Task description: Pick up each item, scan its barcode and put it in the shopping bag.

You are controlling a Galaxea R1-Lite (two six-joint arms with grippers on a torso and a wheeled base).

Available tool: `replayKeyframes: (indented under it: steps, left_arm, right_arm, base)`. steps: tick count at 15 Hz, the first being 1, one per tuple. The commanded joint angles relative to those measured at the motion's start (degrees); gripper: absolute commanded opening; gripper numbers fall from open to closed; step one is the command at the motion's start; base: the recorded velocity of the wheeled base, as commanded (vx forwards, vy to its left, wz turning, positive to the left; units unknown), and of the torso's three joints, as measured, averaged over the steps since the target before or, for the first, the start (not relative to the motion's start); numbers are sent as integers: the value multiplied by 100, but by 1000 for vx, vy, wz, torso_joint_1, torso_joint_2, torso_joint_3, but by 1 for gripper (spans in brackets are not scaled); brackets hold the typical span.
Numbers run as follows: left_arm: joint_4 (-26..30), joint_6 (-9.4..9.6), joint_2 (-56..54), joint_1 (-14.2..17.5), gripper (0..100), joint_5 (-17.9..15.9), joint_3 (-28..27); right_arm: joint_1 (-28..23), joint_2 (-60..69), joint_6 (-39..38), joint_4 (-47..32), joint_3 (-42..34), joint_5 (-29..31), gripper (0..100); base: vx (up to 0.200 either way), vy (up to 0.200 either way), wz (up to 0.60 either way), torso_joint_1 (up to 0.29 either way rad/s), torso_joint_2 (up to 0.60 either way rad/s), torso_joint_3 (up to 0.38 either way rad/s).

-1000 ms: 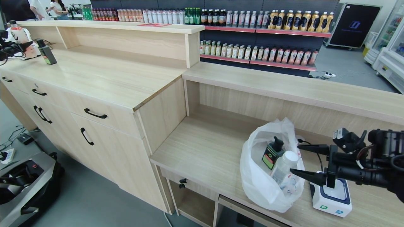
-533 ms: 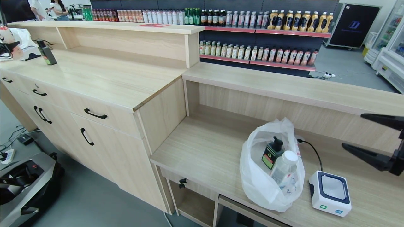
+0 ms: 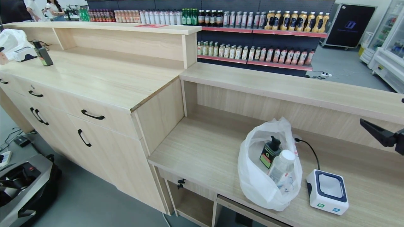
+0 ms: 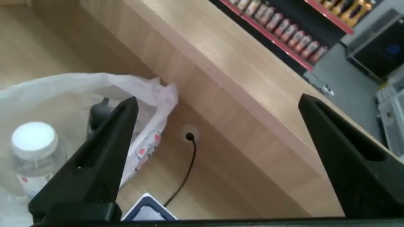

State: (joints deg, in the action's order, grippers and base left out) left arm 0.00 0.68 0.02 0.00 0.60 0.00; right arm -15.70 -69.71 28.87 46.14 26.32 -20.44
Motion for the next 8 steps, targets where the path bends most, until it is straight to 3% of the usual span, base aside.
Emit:
replayKeyframes:
  steps: [1, 4, 5, 8]
  left_arm:
    - [0, 2, -2, 0, 0, 2, 0]
    - [0, 2, -2, 0, 0, 2, 0]
    - [0, 2, -2, 0, 0, 2, 0]
    - [0, 2, -2, 0, 0, 2, 0]
  right_arm:
    - [146, 62, -48, 0, 22, 102, 100]
    - [146, 71, -364, -17, 14, 664, 100]
    - [155, 45, -514, -105, -13, 1042, 100]
    - [146, 124, -1516, -606, -118, 1113, 100]
  base:
    - [0, 0, -600, -2, 2, -2]
    - [0, 0, -600, -76, 159, 85]
    - [0, 0, 0, -173, 349, 168]
    - [0, 0, 0, -180, 365, 178]
